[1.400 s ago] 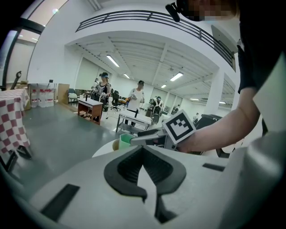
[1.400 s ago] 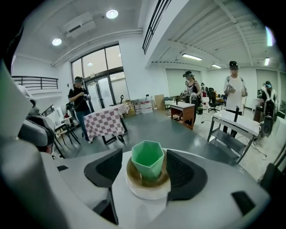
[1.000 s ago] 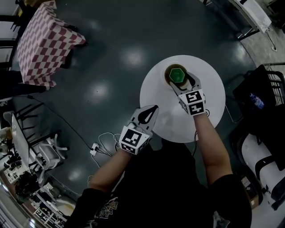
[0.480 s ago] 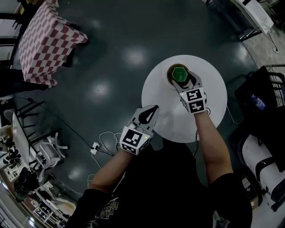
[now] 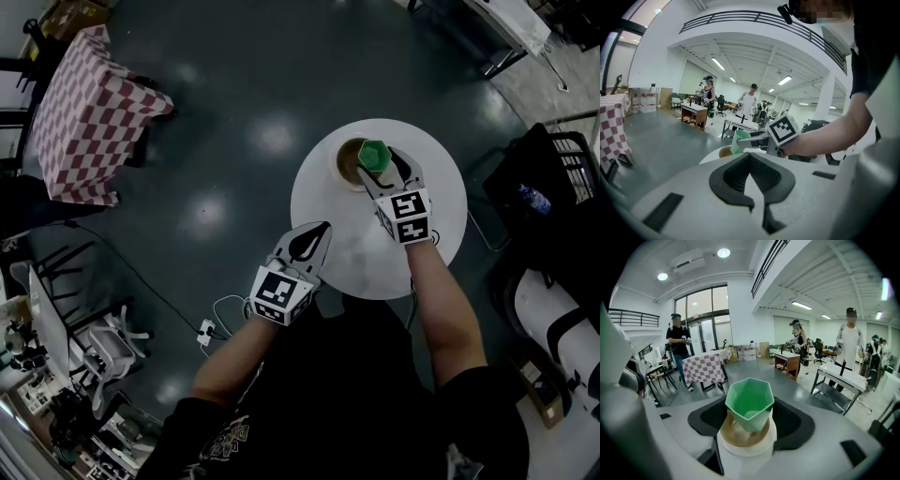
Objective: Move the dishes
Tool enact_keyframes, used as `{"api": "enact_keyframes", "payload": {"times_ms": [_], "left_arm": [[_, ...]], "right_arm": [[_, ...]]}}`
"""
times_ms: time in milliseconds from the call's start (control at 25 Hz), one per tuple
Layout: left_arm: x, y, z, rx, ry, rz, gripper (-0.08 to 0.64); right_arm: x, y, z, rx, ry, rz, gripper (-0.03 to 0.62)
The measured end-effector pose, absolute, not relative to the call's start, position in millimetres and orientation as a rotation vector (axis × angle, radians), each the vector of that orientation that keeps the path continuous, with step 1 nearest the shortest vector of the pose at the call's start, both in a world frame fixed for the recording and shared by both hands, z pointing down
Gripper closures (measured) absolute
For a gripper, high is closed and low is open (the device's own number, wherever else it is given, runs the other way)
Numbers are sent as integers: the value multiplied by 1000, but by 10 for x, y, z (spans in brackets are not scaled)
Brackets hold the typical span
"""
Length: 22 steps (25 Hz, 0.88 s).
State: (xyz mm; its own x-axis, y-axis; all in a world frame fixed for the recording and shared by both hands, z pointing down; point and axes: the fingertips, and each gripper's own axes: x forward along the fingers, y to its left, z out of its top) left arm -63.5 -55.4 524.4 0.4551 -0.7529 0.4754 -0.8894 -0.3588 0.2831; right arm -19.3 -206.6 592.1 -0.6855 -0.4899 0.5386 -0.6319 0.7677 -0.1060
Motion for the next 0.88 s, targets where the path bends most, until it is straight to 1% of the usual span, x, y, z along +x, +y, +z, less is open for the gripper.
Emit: {"api": "enact_keyframes", "payload": {"times_ms": [160,360,600,880], "left_arm": [[-540,-613,5174,2275,-1303,367,555],[-272,-700,5145,2362,-1178,384,555],[167,-725,5113,2451,-1028,402,555],[568,-767,5218,2493,-897,439,555]], "right_arm": [[74,-2070,5735,970,-2456,396,287],[678,-2011,5647,1161,-2381,427,287],[1446,-1768,5700,1353,-2261,495,287],[2000,-1605,5895,1477,-2157,578,287]]}}
